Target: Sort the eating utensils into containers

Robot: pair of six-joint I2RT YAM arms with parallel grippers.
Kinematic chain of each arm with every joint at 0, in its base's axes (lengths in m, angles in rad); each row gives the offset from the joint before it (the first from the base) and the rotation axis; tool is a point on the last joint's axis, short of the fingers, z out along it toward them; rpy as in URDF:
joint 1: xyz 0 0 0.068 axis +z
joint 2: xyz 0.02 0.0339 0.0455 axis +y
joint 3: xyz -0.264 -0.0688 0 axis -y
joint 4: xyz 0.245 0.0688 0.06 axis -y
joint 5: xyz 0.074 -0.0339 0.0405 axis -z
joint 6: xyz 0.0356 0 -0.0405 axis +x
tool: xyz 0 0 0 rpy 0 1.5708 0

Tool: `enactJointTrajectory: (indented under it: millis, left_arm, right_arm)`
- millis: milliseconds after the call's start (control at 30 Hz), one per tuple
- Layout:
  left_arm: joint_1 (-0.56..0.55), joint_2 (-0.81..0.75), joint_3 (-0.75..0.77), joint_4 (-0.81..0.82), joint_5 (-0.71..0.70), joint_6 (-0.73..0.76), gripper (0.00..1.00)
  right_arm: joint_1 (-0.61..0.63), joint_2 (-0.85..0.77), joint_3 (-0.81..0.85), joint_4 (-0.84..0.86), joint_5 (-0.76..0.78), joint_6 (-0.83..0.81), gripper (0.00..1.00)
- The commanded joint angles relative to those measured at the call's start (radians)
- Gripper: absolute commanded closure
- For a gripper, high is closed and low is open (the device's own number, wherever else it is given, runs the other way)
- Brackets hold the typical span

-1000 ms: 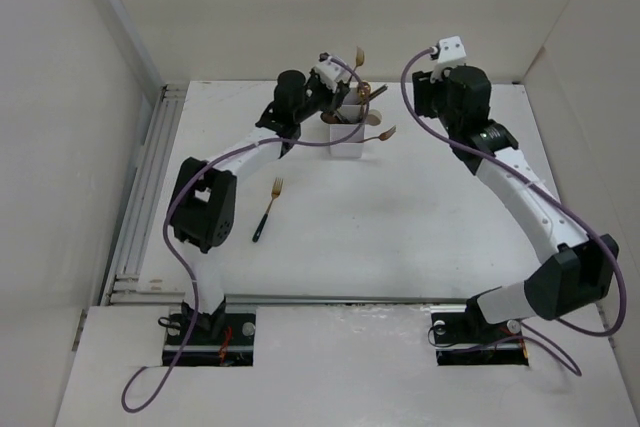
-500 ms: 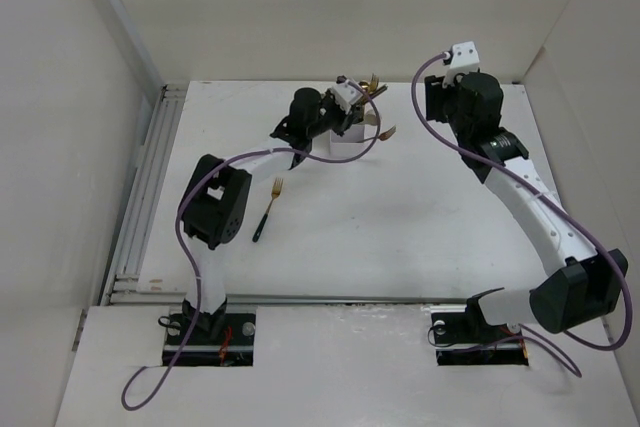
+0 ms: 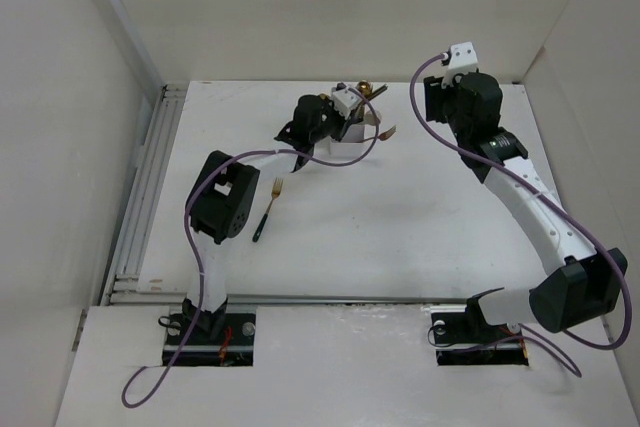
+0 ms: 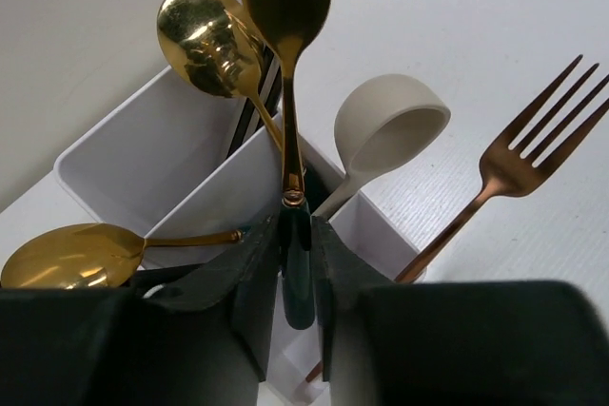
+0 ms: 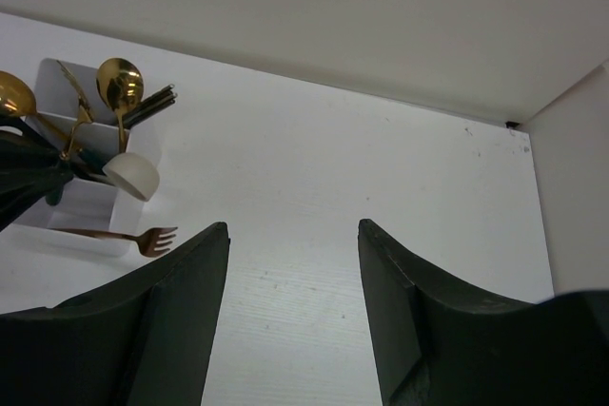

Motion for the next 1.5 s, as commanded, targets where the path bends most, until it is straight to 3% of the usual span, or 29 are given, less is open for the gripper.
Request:
enactJointTrajectory:
  millis: [0, 200, 467, 667, 700, 767, 833, 867, 967, 1000, 1033, 1133, 1300, 1467]
  left_arm:
    - [-0.005, -0.017, -0.014, 0.056, -0.009, 0.009, 0.79]
    - [-0.005, -0.017, 0.007, 0.001, -0.02, 0.0, 0.67]
    - [-0.005, -0.089, 0.035, -0.025, -0.05, -0.076, 0.66]
    - [-0.005, -0.21, 0.045, -0.105, -0.151, -0.095, 0.66]
    - [0.024, -0.242, 0.045, -0.167, -0.161, -0.095, 0.65]
    - [0.057, -0.268, 0.054, -0.272, -0.127, -0.071, 0.5]
    - [0.089, -0.29, 0.07, -0.523, -0.077, 0.009, 0.42]
    - [0.115, -0.316, 0.07, -0.699, -0.063, 0.105, 0.38]
    - [0.155, -0.371, 0.007, -0.956, 0.014, 0.288, 0.33]
    - [0.155, -0.383, -0.019, -1.039, 0.026, 0.451, 0.25]
    - [0.155, -0.396, -0.045, -1.178, 0.026, 0.507, 0.2]
    - [0.155, -0.455, -0.177, -1.268, -0.026, 0.575, 0.2]
    - [0.176, -0.531, -0.348, -1.242, -0.067, 0.584, 0.24]
    - [0.176, -0.512, -0.407, -1.212, -0.087, 0.533, 0.26]
  right_arm:
    - [-0.007, -0.013, -0.004, 0.035, 0.016, -0.006, 0.38]
    - [-0.007, -0.013, -0.004, 0.035, 0.007, -0.006, 0.38]
    - [-0.007, -0.013, -0.004, 0.035, -0.021, -0.015, 0.38]
    - [-0.007, -0.013, -0.004, 0.035, -0.053, -0.015, 0.38]
    - [-0.007, -0.013, -0.013, 0.035, -0.067, -0.015, 0.38]
    - [-0.007, -0.013, -0.013, 0.035, -0.092, -0.024, 0.38]
    - [-0.007, -0.004, -0.013, 0.035, -0.105, -0.034, 0.38]
    - [-0.007, -0.004, -0.013, 0.035, -0.115, -0.034, 0.38]
    - [-0.007, 0.007, -0.013, 0.035, -0.128, -0.034, 0.38]
    - [-0.007, 0.007, -0.013, 0.035, -0.145, -0.034, 0.38]
    - [-0.007, 0.019, -0.013, 0.035, -0.156, -0.034, 0.38]
    - [-0.007, 0.045, 0.005, 0.035, -0.188, -0.043, 0.37]
    - [0.002, 0.045, 0.014, 0.035, -0.21, -0.034, 0.35]
    - [0.002, 0.025, -0.018, 0.035, -0.21, -0.034, 0.35]
